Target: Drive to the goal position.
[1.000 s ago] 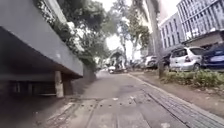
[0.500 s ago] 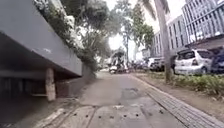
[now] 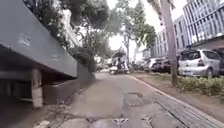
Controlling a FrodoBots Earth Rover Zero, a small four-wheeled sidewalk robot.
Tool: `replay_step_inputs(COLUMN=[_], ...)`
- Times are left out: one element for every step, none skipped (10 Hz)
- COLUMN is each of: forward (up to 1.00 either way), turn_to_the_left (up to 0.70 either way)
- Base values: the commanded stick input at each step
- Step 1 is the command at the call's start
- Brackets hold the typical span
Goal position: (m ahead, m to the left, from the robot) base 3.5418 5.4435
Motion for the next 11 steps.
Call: replay_step_inputs(forward=[0.7, 0.7, 0.7, 0.7, 0.7, 0.7, 0.7, 0.7, 0.7, 0.7, 0.7], turn_to_the_left=[0.04, 0.14, 0.14, 0.14, 0.0, 0.0, 0.0, 0.0, 0.0, 0.0, 0.0])
